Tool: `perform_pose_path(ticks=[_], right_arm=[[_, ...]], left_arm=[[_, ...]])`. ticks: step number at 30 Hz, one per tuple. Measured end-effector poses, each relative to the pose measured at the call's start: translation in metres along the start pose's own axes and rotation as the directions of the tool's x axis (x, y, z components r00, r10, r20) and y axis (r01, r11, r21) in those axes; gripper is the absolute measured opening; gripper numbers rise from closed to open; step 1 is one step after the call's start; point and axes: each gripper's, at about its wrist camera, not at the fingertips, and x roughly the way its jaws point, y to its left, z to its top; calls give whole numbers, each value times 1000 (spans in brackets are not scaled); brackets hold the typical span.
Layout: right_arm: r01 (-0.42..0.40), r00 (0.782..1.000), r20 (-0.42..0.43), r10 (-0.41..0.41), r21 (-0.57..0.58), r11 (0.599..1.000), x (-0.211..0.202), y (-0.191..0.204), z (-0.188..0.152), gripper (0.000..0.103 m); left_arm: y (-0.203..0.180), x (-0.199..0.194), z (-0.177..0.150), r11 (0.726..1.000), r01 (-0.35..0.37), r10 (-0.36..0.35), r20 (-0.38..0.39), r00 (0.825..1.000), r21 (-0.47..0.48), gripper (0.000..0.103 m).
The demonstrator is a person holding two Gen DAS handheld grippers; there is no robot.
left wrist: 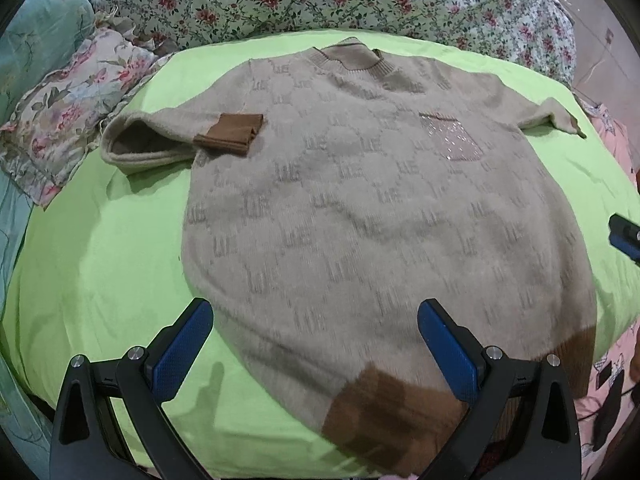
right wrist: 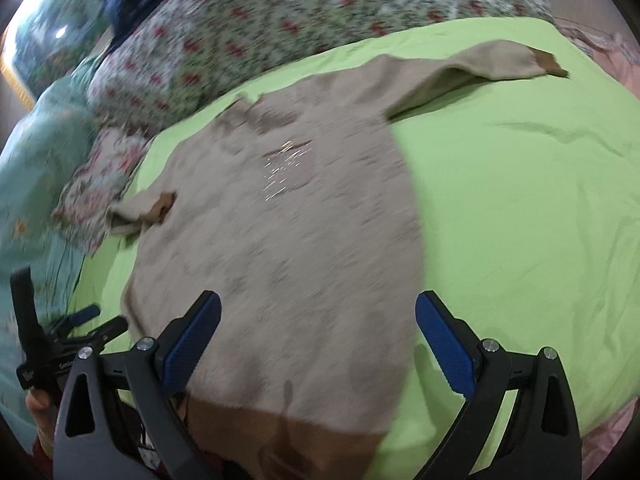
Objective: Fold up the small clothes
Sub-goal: 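Grasp the brown cuff of the sleeve with the right gripper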
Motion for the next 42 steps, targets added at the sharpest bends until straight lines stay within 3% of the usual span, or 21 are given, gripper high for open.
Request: perform_pose_path(ticks=[10,15,18,26,28,29,30,32,35,39,42], right_arm=[[86,988,110,-111,212,974,12,-127,105,98],[142,956,193,-220,349,926,22,-198,161,79],[127,957,179,-229,451,883,43,-245,192,65],[154,934,190,-301,548,822,88,-314,239,60],[123,931,209,-298,589,798,95,-329,243,47],[141,927,200,-316,596,791,97,-331,247,25],[141,930,193,-312,597,789,99,-332,249,9],[126,930,216,-298,574,809,94,-320,253,9],[103,928,280,-245,440,892,79,-272,257,8],[11,945,312,-101,276,961,68,-194,255,8],[-57,958,286,7,167,984,72,-132,249,8]], left_arm=[[8,16,26,999,-20,19,-26,999,-39,102],[5,32,40,998,-33,30,-70,997,-50,102],[-1,44,47,998,-38,33,-98,995,-45,102],[-20,78,60,998,-55,51,-166,985,-22,102],[-23,84,62,998,-53,48,-176,983,-21,102],[-24,87,63,999,-48,44,-181,983,-21,102],[-25,88,63,999,-46,41,-181,983,-22,102],[-27,88,65,999,-37,33,-174,984,-21,102],[-26,87,65,999,-22,18,-166,986,-24,102],[-21,83,60,999,-1,-5,-156,988,-37,102],[-16,77,56,999,10,-17,-142,990,-50,102]])
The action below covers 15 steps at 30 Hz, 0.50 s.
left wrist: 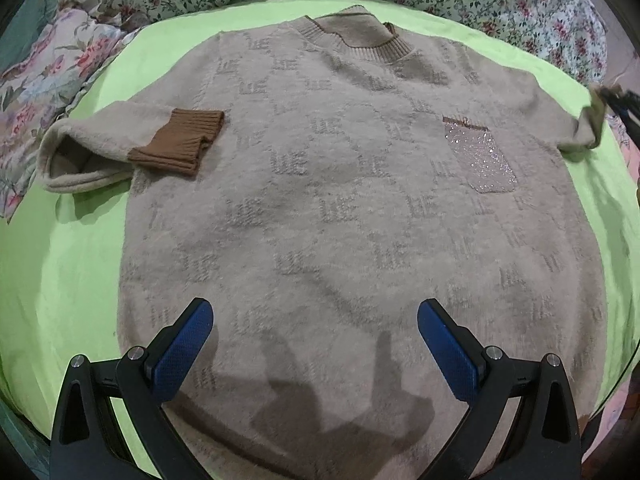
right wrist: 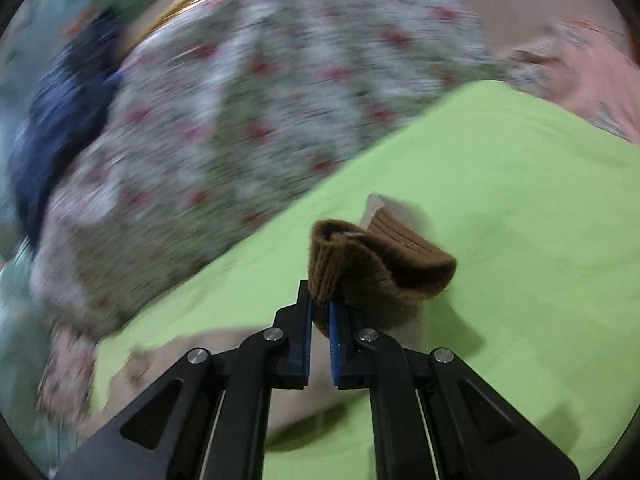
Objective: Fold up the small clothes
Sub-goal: 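Grasp the brown cuff of the sleeve with the right gripper, then carry the cuff across the body with the right gripper while the left gripper grasps the other cuff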
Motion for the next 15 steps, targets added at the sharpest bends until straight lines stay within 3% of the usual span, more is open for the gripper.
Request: perform_pose_path(ticks=[2,4,9,15], right_arm=[[-79,995,-59,75,-72,994,7,47,-19,8],[-182,977,-127,169,-97,979,14,91,-40,8],[-372,892,-316,323,-106,922,49,193,-108,8],[-461,792,-470,390,-41,886,97,258,-183,8]], left_arm=[[6,-3,-3,1000,5,-5,6,1000,-10,102],[14,-7,-5,1000,12,-12,14,1000,-27,102],[39,-12,-10,995,42,-39,38,999,-87,102],[61,-9,-5,984,135,-126,76,989,-119,102]])
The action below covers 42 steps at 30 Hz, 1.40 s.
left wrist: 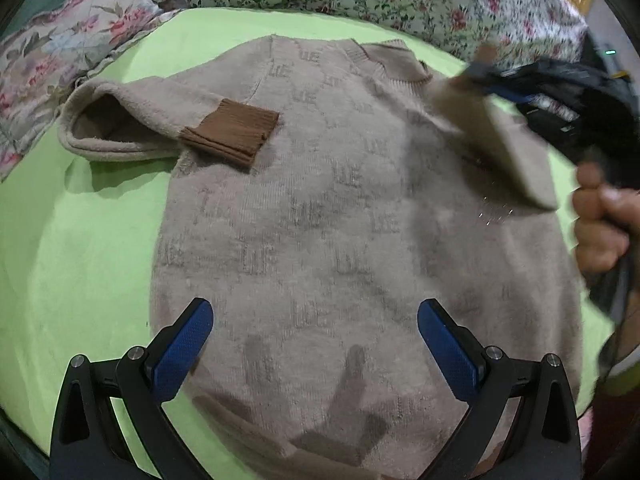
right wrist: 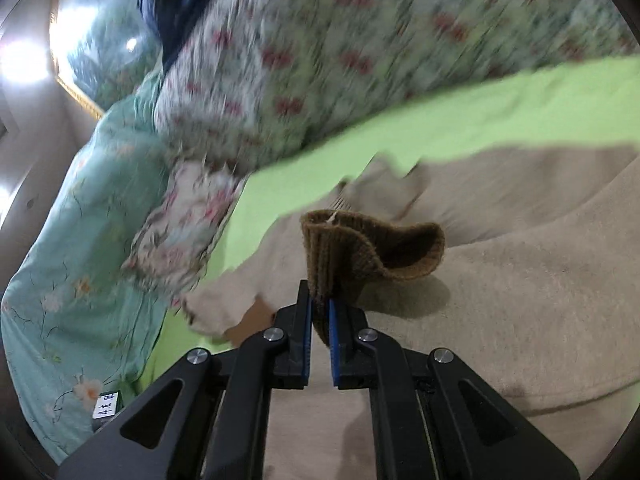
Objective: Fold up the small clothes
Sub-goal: 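Carry the cuff across the body with the right gripper while the left gripper grasps the other cuff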
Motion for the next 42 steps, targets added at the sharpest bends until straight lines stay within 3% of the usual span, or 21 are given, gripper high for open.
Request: perform_pose_path(ticks=[8,10,12,16,23,24,25,26,27,28,29,34,37,42], right_arm=[[-111,981,-151,118,54,992,79,18,-21,8],[-116,974,-189,124,51,992,89,20,-22,13],[-110,972,-201,122,71,991,91,16,-22,29],[-145,976,-146,160,113,983,70,6,-20,47],[-111,994,7,112,147,983,-14,-23,-31,52],[-100,995,30,96,155,983,-29,-29,-35,53],[-80,996,57,72,167,983,-45,-37,-40,53],[-61,995,86,46,183,981,-61,-45,-44,54],[-45,994,106,25,193,980,-71,-50,-47,54],[-20,991,132,-8,208,978,-86,-57,-49,54],[5,987,155,-40,221,975,-98,-63,-49,54],[97,951,262,-166,259,961,-155,-91,-43,54],[185,924,279,-261,272,944,-169,-108,-29,55],[304,915,188,-357,259,917,-135,-129,1,55]], left_arm=[[14,17,22,996,82,-82,7,997,-17,102],[15,24,30,994,107,-107,4,994,-21,102],[14,34,41,990,136,-137,-3,991,-23,102],[5,56,63,989,145,-145,-5,989,-11,102],[-1,93,105,981,190,-190,2,982,-43,100],[1,97,110,977,205,-205,15,979,-55,97],[1,98,112,974,217,-215,30,976,-59,86],[0,98,114,972,229,-227,41,973,-52,65],[-2,100,115,970,239,-237,43,971,-41,51],[-4,101,115,969,247,-245,37,969,-31,19],[-6,101,115,969,247,-246,34,969,-22,6],[13,69,112,987,162,-154,185,971,-25,6],[29,72,110,985,167,-157,165,974,-44,6],[29,74,106,987,157,-147,164,975,-47,6]])
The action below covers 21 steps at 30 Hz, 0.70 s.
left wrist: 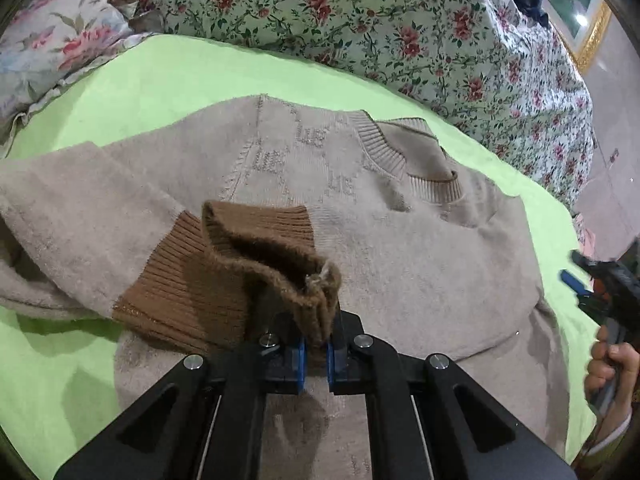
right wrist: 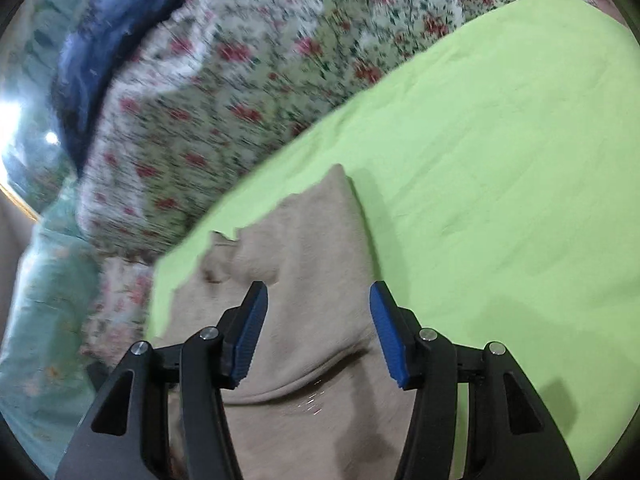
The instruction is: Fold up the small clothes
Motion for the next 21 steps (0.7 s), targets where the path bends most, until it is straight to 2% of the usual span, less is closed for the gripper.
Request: perform_pose_path(ticks=[5,6,8,9,10,13,15,18,21], right_arm=[[94,988,-116,-105,-96,991,64,-1,13,55],[105,986,-122,-116,-94,990,69,-3,14,55],[76,985,-148,-86,-71,995,81,-12,17,52],[50,986,-158,-61,-72,996,83,-13,17,23],[32,984,-171,-45,-78,996,83,-13,18,8],[33,995,-94,-41,-90,995,55,-14,25,9],[64,997,-47,-69,-96,993,42,-17,30,8],[117,989,-76,-127,-121,986,53,-22,29,8],[204,968,-119,-223,-152,967,68,-23,22,10]], left_arm=[[3,3,-7,1000,-10,10,-12,1000,-2,6],[3,2,-9,1000,-9,9,-4,1000,0,6],[3,-1,-12,1000,-11,11,5,1000,6,6],[-1,-3,-12,1000,-12,11,15,1000,16,6],[-4,-5,-11,1000,-9,8,25,1000,24,6],[-19,-15,-9,998,39,-43,65,997,48,6],[-26,-16,-9,997,49,-54,79,995,64,6],[-23,-3,-13,998,11,-14,48,999,59,6],[-14,3,-17,999,13,-14,11,1000,42,6]])
